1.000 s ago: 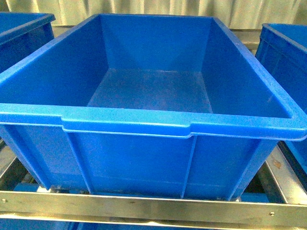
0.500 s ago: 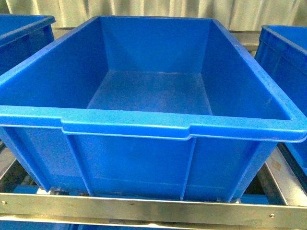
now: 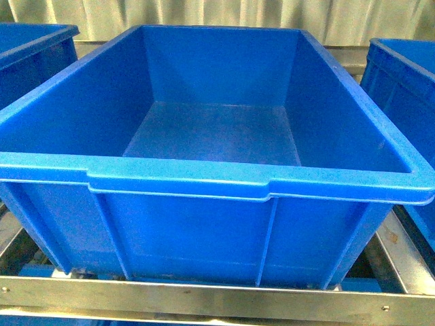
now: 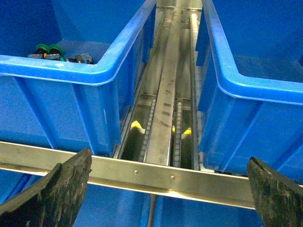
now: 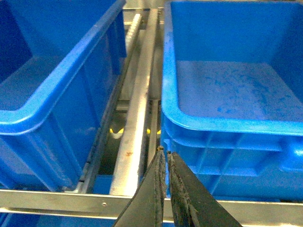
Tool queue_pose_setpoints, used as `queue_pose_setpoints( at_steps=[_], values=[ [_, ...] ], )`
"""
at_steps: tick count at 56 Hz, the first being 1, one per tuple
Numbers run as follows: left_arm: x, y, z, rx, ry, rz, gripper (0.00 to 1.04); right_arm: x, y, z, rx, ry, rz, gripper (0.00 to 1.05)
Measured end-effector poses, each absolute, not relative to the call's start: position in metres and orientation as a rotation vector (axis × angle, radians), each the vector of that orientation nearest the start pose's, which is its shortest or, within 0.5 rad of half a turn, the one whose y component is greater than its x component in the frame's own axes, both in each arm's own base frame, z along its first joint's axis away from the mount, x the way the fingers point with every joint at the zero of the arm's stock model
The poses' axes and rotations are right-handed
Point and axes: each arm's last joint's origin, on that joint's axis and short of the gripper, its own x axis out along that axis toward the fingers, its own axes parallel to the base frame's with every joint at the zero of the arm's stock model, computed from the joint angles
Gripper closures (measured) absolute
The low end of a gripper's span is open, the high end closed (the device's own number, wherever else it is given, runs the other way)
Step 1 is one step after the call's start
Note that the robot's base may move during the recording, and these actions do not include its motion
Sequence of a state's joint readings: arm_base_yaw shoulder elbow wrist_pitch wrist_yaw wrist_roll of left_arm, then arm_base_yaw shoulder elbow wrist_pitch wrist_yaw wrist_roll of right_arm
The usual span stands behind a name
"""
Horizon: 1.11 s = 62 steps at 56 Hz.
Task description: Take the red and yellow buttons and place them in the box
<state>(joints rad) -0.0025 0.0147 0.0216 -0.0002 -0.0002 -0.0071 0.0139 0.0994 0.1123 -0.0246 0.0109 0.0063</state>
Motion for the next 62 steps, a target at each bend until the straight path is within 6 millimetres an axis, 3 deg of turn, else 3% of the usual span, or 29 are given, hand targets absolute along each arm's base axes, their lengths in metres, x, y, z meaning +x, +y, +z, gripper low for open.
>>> queue_pose_setpoints(
  at_steps=[28, 36, 55, 62],
  values=[
    [0.097, 0.0, 0.17, -0.007, -0.007, -0.003, 0.08, 0.098, 0.0, 0.176, 0.006, 0.01, 0.002, 1.02],
    [0.097, 0.0, 0.17, -0.007, -0.007, -0.003, 0.08, 0.098, 0.0, 0.175, 0.005, 0.009, 0.002, 0.82],
    [0.097, 0.0, 0.17, -0.007, -0.007, -0.003, 0.08, 0.098, 0.0, 0.174, 0.005, 0.009, 0.002, 0.07],
    [0.097, 0.0, 0.17, -0.007, -0.007, -0.003, 0.08, 0.098, 0.0, 0.174, 0.005, 0.009, 0.002, 0.07]
  ],
)
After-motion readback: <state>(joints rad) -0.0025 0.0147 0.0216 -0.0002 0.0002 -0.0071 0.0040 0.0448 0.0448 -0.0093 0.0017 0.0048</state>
